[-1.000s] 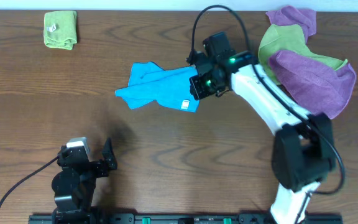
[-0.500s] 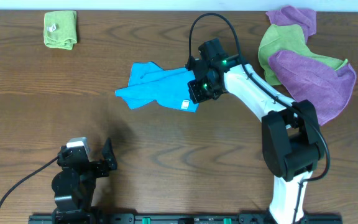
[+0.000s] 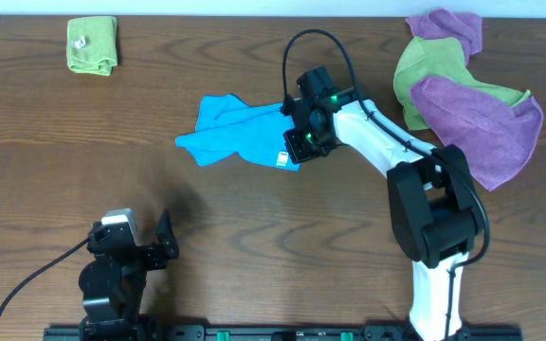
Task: Fold the cloth
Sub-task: 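Pull the blue cloth out with the right gripper toward table center, then drag the blue cloth's labeled corner rightward with the right gripper to flatten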
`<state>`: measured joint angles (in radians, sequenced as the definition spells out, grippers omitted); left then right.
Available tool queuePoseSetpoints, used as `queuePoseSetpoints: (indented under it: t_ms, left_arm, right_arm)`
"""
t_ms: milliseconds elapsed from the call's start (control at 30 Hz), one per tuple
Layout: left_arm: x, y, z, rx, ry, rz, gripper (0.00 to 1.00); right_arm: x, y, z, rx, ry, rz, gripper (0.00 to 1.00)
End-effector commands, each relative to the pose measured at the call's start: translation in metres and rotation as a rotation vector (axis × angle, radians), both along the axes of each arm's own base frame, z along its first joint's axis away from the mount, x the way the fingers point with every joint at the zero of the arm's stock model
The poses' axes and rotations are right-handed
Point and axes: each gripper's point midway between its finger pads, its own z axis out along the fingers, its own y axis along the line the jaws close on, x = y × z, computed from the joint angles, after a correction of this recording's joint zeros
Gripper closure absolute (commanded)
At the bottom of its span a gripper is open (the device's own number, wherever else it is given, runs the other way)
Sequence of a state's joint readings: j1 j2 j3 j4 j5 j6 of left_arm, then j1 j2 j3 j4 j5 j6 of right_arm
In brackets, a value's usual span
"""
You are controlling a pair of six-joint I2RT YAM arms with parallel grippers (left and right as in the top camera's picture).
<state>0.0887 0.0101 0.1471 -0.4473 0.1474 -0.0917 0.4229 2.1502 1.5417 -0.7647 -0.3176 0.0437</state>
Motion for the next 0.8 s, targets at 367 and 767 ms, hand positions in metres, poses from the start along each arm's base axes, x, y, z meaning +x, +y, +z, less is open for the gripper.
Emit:
queuePoseSetpoints:
  t_ms: [367, 767]
  left_arm:
    - [0.000, -0.001, -0.008, 0.011, 0.016, -0.012, 0.05]
    - [0.000, -0.001, -0.008, 0.011, 0.016, -0.012, 0.05]
  right_arm:
    - [-0.054, -0.010, -0.025, -0.133, 0.220, -0.010, 0.99]
    - [-0.106, -0.066, -0.017, -0.412, 0.421, -0.035, 0.98]
